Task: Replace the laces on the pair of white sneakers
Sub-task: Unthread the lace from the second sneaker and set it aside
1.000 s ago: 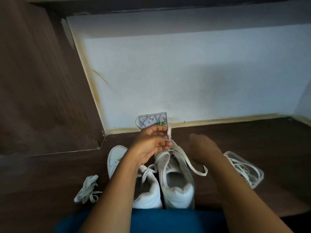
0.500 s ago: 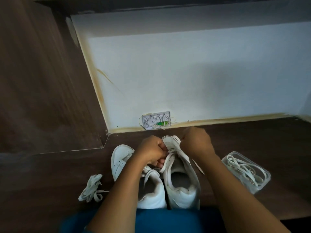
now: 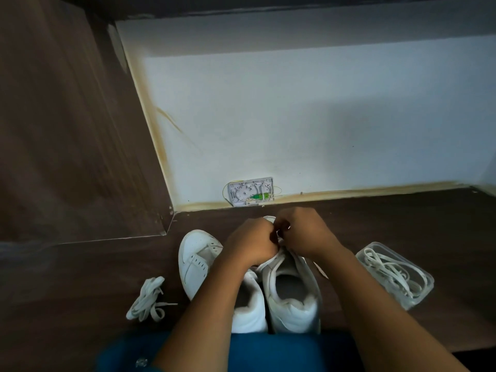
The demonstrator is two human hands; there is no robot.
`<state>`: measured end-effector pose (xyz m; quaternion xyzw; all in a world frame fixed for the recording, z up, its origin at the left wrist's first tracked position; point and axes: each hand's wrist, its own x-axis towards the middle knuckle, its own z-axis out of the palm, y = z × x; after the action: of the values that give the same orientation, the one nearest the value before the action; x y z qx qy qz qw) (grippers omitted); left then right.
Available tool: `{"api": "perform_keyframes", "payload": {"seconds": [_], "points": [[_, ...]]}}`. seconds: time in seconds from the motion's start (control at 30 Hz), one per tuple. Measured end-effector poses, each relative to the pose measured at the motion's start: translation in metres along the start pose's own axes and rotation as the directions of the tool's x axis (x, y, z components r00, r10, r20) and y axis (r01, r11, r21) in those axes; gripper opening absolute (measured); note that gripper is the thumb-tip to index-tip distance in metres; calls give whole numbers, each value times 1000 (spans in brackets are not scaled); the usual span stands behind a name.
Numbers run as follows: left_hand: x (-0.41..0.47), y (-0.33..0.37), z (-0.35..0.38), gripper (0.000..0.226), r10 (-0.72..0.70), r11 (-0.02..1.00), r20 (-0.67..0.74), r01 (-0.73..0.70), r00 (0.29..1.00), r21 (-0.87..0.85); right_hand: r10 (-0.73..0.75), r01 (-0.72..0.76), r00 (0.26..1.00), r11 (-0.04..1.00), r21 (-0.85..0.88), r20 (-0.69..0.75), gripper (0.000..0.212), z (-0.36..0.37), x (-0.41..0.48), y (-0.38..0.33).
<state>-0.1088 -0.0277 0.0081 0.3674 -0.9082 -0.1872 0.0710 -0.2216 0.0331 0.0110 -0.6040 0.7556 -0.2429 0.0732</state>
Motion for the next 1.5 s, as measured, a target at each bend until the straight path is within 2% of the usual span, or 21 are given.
{"api": "perform_keyframes", "payload": {"seconds": [0.1, 0.17, 0.3, 0.43, 0.57, 0.63, 0.73, 0.77, 0.87, 1.0, 1.1, 1.13, 1.2, 1.27, 1.3, 1.33, 1.37, 1.4, 1.47, 1.5], "points": [[2, 0, 5, 18, 23, 998, 72, -28, 997, 62, 10, -9, 1000, 1000, 21, -5, 29, -2, 0, 2], [2, 0, 6, 11, 51, 998, 93, -54, 994, 34, 19, -20, 1000, 998, 54, 15, 30, 1, -2, 5], [0, 1, 3, 6, 56, 997, -85, -61, 995, -46, 16, -17, 998, 1000, 14, 53, 29, 7, -6, 5], [-1, 1, 3, 10, 3, 981, -57, -14, 998, -196, 70, -72, 997, 996, 60, 31, 13, 10, -4, 9], [-3, -7, -1, 9, -45, 909, 22, 50, 999, -413, 216, -211, 976, 960, 186, -9, 22, 14, -1, 11], [-3, -10, 0, 6, -18, 923, 17, 23, 1000, -383, 280, -269, 960, 928, 257, -7, 22, 15, -1, 8], [0, -9, 5, 11, -35, 959, -105, 4, 994, -284, 318, -289, 948, 888, 356, -24, 17, 14, -2, 5], [2, -9, 5, 15, -68, 944, -140, 18, 988, -330, 337, -299, 941, 874, 384, -34, 15, 11, -3, 4], [8, -5, 4, 28, -153, 811, -149, 38, 977, -583, 354, -312, 935, 857, 411, -28, 11, 3, -5, 4], [8, 1, 2, 27, -134, 792, -119, 34, 984, -609, 262, -267, 963, 898, 349, 63, 9, 3, -9, -4], [5, -4, -1, 27, -157, 678, -76, 52, 985, -733, 248, -235, 969, 920, 314, -1, 10, 6, -9, -8], [4, -7, -3, 29, -163, 636, -31, 80, 986, -767, 287, -250, 957, 886, 391, -38, 15, 5, -9, -10], [1, -14, -4, 33, -140, 623, 70, 143, 988, -769, 411, -266, 908, 718, 643, -83, 20, 2, -7, -13], [-2, -16, -2, 30, -87, 715, 98, 131, 991, -687, 493, -268, 870, 501, 823, -18, 19, -2, -6, -18], [-3, -16, -1, 30, -73, 764, 69, 101, 995, -638, 504, -270, 863, 417, 868, 26, 20, -3, -6, -20], [-1, -15, 0, 31, -70, 804, 15, 66, 997, -592, 503, -269, 863, 378, 886, 48, 22, -3, -6, -21], [-1, -12, -1, 33, -73, 823, -46, 34, 996, -567, 494, -265, 869, 388, 883, 44, 25, -3, -6, -21], [0, -8, -2, 35, -86, 812, -105, 9, 991, -584, 480, -266, 877, 440, 858, 26, 25, -4, -7, -21], [2, -1, -9, 35, -143, 687, -209, -55, 967, -725, 431, -282, 902, 590, 757, 0, 16, -7, -7, -17], [3, 2, -14, 32, -173, 612, -254, -98, 952, -785, 392, -297, 919, 635, 713, 33, 11, -9, -8, -15]]}}
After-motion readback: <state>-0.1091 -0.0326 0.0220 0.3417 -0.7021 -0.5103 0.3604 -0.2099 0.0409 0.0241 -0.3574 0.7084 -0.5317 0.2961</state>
